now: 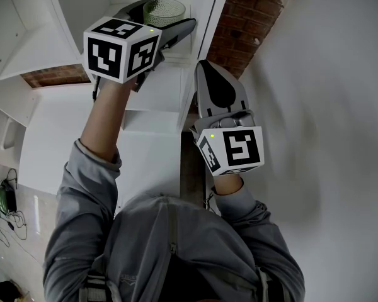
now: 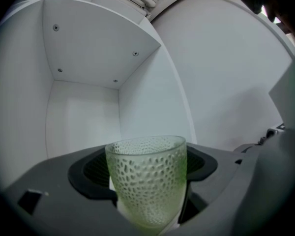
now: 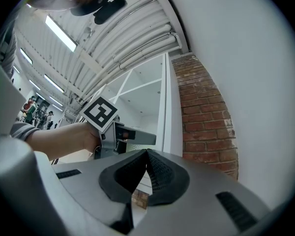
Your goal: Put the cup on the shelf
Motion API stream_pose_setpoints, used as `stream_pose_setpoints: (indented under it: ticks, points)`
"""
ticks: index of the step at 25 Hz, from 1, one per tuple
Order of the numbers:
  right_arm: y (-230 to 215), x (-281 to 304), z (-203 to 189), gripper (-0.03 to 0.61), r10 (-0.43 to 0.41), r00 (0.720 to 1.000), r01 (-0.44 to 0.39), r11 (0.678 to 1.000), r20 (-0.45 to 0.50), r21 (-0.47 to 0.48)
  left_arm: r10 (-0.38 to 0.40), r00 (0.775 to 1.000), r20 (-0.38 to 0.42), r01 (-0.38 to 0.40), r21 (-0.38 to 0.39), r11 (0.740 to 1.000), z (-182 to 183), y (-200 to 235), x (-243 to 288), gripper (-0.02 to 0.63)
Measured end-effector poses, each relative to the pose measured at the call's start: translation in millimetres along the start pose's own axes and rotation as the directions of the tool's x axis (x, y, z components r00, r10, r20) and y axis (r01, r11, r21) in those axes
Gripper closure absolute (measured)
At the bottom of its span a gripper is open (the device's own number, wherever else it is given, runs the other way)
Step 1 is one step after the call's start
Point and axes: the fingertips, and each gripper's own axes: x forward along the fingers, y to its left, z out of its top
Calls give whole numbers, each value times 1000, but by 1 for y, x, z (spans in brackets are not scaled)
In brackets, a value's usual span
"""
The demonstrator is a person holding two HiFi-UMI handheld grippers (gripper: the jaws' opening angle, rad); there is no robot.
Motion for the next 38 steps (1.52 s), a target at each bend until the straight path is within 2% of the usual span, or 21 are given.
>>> stream_pose_setpoints:
  ticks: [3,10,21,31,35,36,37,38]
  points:
    - [1,-1,1,551,2,1000,-2,1000,4,0,27,1000,-17,-26,22,999,-1,3,-1,192]
    - [1,-2,0,551,7,1000,-7,1000,5,6,36,999,-18,-36,17,999,-3,6,-4,163]
    - [9,0,-2,551,28,1000,-28,999,1,21,63,998,-7,-63,12,998,-3,11,-30,158]
    - [30,-5,6,551,50,999,-51,998,8,25,57,998,-5,-57,-1,998,-2,2,-61,158]
    - [36,-11,7,551,50,999,-50,998,9,25,108,994,12,-108,-5,994,-6,2,-87,161]
    - [38,-12,7,551,50,999,-50,998,9,26,126,992,15,-126,1,992,-7,3,-94,166]
    - [40,-13,8,552,49,999,-49,998,10,27,143,990,22,-143,7,990,-8,3,-101,217]
    - [42,-14,9,551,48,999,-48,998,11,27,155,987,35,-155,9,988,-8,2,-108,336]
